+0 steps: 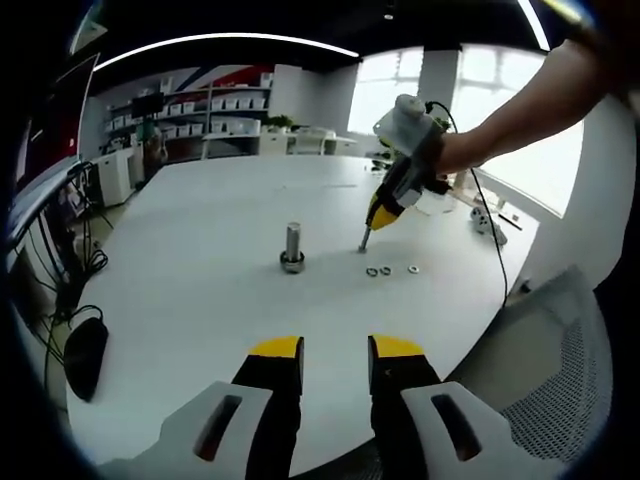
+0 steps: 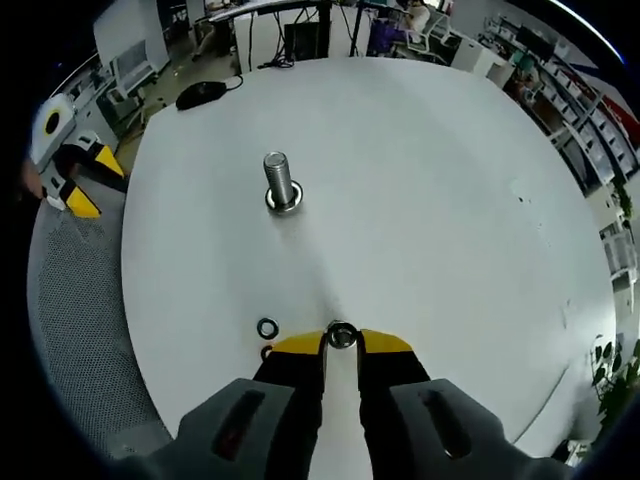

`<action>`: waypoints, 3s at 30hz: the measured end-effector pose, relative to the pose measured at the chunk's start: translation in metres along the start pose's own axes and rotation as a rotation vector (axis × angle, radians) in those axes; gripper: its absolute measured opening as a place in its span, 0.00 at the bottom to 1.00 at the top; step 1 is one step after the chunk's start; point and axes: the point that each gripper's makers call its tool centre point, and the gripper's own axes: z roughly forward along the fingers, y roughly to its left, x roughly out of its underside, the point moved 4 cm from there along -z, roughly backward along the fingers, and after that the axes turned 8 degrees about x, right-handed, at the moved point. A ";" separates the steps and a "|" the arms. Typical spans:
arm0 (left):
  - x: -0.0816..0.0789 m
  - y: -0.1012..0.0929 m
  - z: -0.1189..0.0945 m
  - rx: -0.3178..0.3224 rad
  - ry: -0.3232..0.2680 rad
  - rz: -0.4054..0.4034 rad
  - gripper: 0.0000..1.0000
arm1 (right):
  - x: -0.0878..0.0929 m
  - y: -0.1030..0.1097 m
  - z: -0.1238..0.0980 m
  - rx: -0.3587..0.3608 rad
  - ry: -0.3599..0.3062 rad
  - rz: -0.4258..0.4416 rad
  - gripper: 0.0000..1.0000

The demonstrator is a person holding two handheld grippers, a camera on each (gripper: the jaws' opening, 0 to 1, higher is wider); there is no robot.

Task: Place the washer onto the threaded stud by aligning its center hole with the stud, sliding it down to the base, and recovering from edge contact or off-axis alignment until the washer reaches the visible bottom stop.

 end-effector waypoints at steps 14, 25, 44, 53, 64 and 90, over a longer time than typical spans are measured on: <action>-0.001 0.001 0.000 0.002 -0.007 -0.005 0.23 | 0.004 0.003 0.034 -0.027 0.081 0.013 0.14; -0.001 0.003 -0.001 -0.005 -0.014 -0.007 0.22 | 0.011 0.006 0.035 -0.023 0.099 0.031 0.18; 0.001 0.006 -0.002 -0.033 -0.003 -0.003 0.22 | 0.060 0.011 0.010 -0.027 0.130 0.036 0.24; 0.002 0.009 -0.003 -0.055 0.004 -0.001 0.23 | 0.080 0.028 0.001 -0.070 0.137 0.035 0.26; 0.002 0.009 -0.003 -0.071 0.004 0.008 0.23 | 0.087 0.047 -0.002 -0.125 0.115 0.013 0.28; 0.001 0.010 -0.004 -0.077 -0.001 0.008 0.23 | 0.080 0.053 0.000 -0.167 0.138 -0.259 0.14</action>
